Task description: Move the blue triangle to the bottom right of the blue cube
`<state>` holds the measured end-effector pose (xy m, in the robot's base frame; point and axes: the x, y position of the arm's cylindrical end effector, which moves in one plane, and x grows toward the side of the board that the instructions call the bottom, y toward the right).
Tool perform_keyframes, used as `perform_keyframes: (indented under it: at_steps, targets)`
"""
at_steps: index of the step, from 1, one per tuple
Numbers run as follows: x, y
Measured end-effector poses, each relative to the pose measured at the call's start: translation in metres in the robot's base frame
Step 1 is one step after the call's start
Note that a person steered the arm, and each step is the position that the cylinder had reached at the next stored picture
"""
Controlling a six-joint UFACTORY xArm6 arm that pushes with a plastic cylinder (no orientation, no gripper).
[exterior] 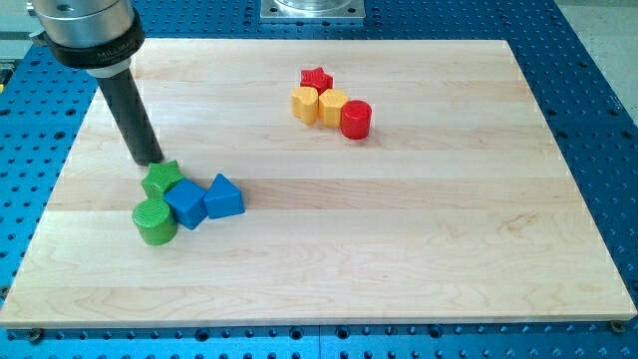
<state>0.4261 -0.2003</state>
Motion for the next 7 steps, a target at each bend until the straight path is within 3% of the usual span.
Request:
perform_keyframes:
  at_steps: [2, 4, 5, 7]
  targets:
    - [0.009, 0.01]
    - [-0.016, 0.033]
    - [0.003, 0.037]
    - [0.06, 0.108]
